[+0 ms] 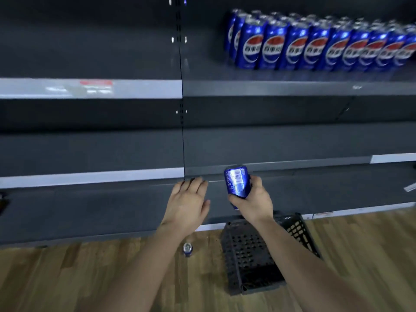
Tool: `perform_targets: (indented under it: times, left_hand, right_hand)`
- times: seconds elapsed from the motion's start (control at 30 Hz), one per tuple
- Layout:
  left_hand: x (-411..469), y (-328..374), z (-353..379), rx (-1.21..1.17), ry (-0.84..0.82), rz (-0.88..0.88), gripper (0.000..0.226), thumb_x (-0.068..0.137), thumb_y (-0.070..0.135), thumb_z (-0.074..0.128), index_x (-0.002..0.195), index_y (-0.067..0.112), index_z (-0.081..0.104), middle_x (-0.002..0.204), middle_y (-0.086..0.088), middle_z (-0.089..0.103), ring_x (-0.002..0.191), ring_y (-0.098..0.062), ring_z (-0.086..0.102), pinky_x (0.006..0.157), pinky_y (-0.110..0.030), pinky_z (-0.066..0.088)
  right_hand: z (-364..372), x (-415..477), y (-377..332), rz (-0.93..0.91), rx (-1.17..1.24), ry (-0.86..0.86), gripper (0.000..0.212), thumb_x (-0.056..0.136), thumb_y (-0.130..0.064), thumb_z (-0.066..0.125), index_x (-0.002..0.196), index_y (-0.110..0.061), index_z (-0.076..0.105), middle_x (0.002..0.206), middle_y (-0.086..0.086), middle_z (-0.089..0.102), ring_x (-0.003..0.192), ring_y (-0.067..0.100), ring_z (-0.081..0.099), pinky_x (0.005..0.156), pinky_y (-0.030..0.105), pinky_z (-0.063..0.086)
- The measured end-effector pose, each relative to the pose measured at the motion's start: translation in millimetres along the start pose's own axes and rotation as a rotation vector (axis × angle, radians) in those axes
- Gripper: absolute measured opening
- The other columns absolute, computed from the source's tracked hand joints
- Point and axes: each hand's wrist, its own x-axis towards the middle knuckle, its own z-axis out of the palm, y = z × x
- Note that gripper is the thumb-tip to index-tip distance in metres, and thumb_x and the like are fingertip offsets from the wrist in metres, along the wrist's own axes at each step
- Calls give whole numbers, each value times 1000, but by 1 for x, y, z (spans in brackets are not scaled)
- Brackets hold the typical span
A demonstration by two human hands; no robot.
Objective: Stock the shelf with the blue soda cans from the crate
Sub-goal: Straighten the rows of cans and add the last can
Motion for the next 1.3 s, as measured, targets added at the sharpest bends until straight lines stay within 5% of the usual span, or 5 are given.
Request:
perform_targets:
  times: [0.37, 0.7, 1.07, 1.17, 1.3]
  left_hand:
    - [91, 60, -101, 10, 188, 211, 52, 88, 34, 52, 134, 9, 51, 137, -8, 53, 122, -26, 52, 110, -41, 30]
    - [145, 132, -142, 8, 253, 281, 96, 79, 24, 69, 153, 19, 8, 161, 3, 5, 142, -18, 22, 115, -32, 15]
    - [176, 168, -147, -87, 233, 225, 86, 75, 26, 76, 147, 23, 30, 156, 12, 20, 129, -22, 38, 99, -39, 44]
    - [174, 161, -140, -226, 230, 176, 89, 67, 32, 80, 143, 20, 37, 150, 8, 32, 124, -21, 48, 101, -35, 42]
    - [168, 153, -133, -574, 244, 40, 93, 57, 43, 88, 136, 16, 48, 126, 9, 41, 112, -9, 50, 103, -24, 38]
  right_hand:
    - [-126, 18, -53, -115, 41, 182, 67, 64, -35, 77, 122, -27, 44, 103, -14, 63, 96, 15, 61, 81, 33, 48]
    - [-207, 50, -53, -267, 152, 65, 71, 63, -33, 81, 125, -25, 47, 100, -15, 66, 91, 8, 64, 85, 33, 53]
    - [-256, 89, -42, -350, 337, -296, 56, 72, -23, 85, 119, -25, 54, 112, -11, 65, 99, 6, 64, 81, 22, 52]
    - [-265, 98, -41, -298, 423, -393, 32, 88, -35, 68, 115, -20, 63, 108, -1, 70, 89, 11, 67, 72, 25, 54]
    - [-271, 110, -41, -140, 714, -450, 37, 100, -28, 35, 103, -13, 69, 95, 8, 72, 77, 20, 67, 61, 32, 52]
